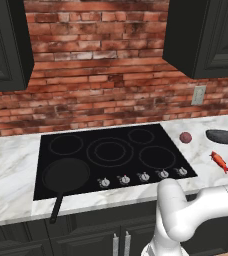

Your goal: Place both pans onto different burners. Then place the onion and the fish on different pans.

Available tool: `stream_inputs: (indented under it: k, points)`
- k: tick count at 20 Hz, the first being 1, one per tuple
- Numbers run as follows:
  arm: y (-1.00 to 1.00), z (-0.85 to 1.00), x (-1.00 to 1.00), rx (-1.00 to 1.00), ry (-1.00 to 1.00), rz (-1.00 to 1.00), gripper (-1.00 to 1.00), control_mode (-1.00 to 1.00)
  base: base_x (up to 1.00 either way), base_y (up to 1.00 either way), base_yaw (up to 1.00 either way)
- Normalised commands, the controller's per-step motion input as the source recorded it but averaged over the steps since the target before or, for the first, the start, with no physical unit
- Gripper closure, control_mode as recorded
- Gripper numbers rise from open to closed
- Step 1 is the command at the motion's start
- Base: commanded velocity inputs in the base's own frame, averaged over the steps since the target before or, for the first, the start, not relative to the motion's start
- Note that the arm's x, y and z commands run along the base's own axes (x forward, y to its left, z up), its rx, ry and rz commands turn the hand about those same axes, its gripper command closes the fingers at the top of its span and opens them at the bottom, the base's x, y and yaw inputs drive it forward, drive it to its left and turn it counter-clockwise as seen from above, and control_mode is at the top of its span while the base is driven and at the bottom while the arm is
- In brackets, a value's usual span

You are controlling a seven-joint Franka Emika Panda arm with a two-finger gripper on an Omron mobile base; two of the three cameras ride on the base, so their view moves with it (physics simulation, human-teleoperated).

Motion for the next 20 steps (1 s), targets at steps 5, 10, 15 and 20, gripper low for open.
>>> stream_inputs:
  k: [5, 10, 15, 20]
  points:
    - [0.19, 0.45, -0.43, 0.0, -0.09, 0.0, 1.0, -1.0, 0.0, 0.0, 0.0]
    - [0.05, 0.37, 0.02, 0.0, -0.19, 0.0, 1.0, -1.0, 0.0, 0.0, 0.0]
    - [0.23, 0.34, -0.15, -0.04, -0.1, 0.0, 1.0, -1.0, 0.0, 0.0, 0.0]
    - [0.57, 0.42, -0.72, -0.04, -0.01, 0.0, 1.0, -1.0, 0.0, 0.0, 0.0]
